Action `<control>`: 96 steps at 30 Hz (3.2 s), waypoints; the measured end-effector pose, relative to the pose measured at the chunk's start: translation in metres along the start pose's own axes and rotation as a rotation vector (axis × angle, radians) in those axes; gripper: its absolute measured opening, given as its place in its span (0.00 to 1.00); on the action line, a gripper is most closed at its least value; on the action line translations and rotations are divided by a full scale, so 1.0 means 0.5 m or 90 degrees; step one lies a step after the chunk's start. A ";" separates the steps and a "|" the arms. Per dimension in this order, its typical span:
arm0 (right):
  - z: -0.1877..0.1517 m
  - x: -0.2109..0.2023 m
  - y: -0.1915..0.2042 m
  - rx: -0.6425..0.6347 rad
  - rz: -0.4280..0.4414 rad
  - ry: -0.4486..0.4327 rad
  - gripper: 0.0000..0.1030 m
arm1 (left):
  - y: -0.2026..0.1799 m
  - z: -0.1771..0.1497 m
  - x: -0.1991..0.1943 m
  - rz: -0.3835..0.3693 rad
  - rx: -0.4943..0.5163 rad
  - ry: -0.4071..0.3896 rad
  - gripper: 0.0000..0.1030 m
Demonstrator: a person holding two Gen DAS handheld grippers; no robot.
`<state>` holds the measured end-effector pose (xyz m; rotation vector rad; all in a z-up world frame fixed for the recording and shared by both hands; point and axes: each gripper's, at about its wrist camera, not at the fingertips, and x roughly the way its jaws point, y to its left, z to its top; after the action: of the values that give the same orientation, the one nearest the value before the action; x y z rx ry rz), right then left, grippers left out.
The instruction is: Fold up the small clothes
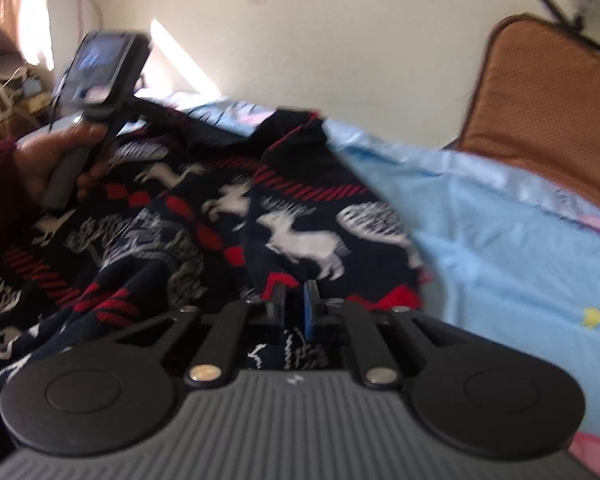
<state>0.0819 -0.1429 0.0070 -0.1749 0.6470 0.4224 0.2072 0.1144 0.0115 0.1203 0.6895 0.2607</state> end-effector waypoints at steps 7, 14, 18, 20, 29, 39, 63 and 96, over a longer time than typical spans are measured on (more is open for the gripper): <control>0.083 -0.053 -0.267 -0.038 -0.380 0.012 0.03 | -0.025 0.004 0.003 0.029 0.042 0.005 0.10; 0.152 -0.012 -0.263 -0.018 -0.209 -0.030 0.14 | -0.022 0.020 0.006 -0.001 0.080 0.017 0.10; 0.176 0.086 -0.071 -0.258 -0.058 -0.039 0.59 | -0.005 0.035 0.012 -0.035 0.054 0.044 0.10; 0.170 0.142 -0.012 -0.335 -0.026 -0.017 0.58 | 0.002 0.036 0.011 -0.044 0.050 0.049 0.10; 0.146 0.231 0.023 -0.585 -0.042 0.014 0.57 | 0.003 0.044 0.008 -0.064 0.070 0.044 0.08; 0.152 0.259 0.065 -0.527 -0.029 -0.087 0.11 | 0.004 0.103 0.010 -0.084 0.024 0.053 0.07; 0.062 -0.062 -0.280 0.170 -0.085 -0.037 0.54 | 0.092 -0.062 -0.243 -0.181 0.053 0.033 0.53; -0.194 -0.260 -0.362 0.506 0.042 -0.147 0.30 | 0.083 -0.302 -0.569 -0.358 0.029 0.012 0.78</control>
<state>0.0143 -0.3760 0.0159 0.6429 0.5521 0.2181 -0.1087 0.0791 0.0784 -0.0354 0.7204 -0.2928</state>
